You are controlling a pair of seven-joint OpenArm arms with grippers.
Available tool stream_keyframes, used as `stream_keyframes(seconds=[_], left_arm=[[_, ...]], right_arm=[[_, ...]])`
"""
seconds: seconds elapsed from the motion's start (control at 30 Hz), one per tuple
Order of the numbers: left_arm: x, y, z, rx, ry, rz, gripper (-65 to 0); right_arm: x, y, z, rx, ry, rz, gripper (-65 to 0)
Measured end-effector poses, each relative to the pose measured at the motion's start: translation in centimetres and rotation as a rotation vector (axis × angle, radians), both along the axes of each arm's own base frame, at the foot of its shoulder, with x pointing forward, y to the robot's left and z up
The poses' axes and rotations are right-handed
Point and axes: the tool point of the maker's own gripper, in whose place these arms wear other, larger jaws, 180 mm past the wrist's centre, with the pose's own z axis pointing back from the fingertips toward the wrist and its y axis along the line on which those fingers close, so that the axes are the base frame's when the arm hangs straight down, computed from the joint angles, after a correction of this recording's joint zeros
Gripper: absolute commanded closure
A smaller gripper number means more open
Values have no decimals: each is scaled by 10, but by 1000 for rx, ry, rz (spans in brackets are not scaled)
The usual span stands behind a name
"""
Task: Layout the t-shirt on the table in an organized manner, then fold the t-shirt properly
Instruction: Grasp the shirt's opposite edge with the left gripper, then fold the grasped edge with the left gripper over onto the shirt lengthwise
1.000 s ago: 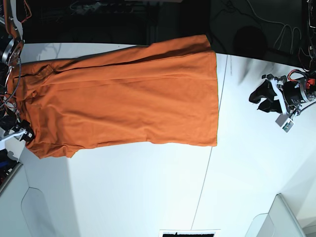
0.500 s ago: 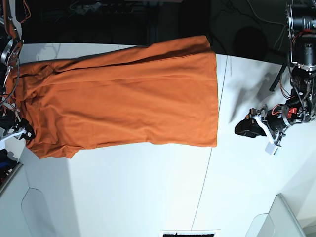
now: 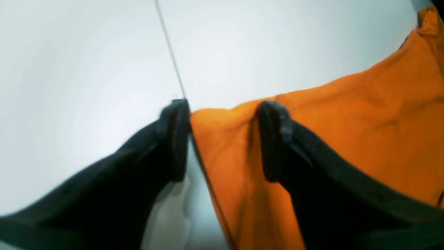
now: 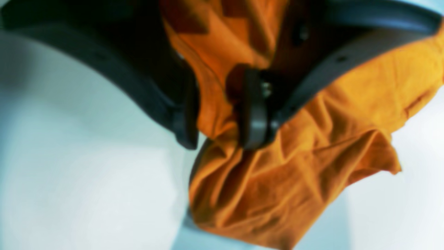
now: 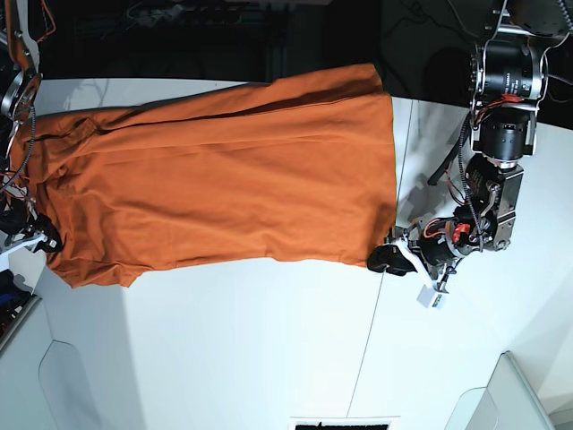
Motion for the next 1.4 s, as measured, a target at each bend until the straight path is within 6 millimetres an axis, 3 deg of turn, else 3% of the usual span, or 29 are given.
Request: stream_keyframes(seconds=[0.13, 0.17, 0.4, 0.6, 0.7, 0.83, 1.0, 1.2, 1.3, 1.33, 1.4], left_arm=[[-5, 0, -6, 30, 22, -19, -7], [-6, 0, -7, 35, 31, -23, 0], [-23, 11, 6, 36, 123, -92, 0], [-39, -1, 56, -98, 146, -206, 0], [-55, -5, 70, -120, 137, -267, 0], [-96, 0, 65, -80, 195, -347, 0], [-126, -9, 77, -93, 187, -433, 0], [-160, -12, 54, -103, 272, -445, 0], [-164, -18, 51, -118, 280, -449, 0], [-163, -21, 51, -125, 277, -451, 0], [-163, -24, 51, -130, 274, -453, 0]], right_arm=[[0, 0, 0, -3, 3, 1, -12], [0, 0, 0, -2, 3, 1, 0], [-2, -6, 11, -47, 20, 45, 0], [-5, -25, 45, -13, 5, 59, 0], [-15, -40, 55, 15, 10, 39, 0], [-35, -63, 62, 29, 6, 11, 0], [-61, -79, 59, 44, 36, -10, 0], [-97, -74, 28, 61, 146, 1, 0], [-107, -67, 14, 75, 184, 9, -246], [-108, -66, 12, 77, 186, 9, -298], [-105, -67, 15, 80, 165, 0, -321]])
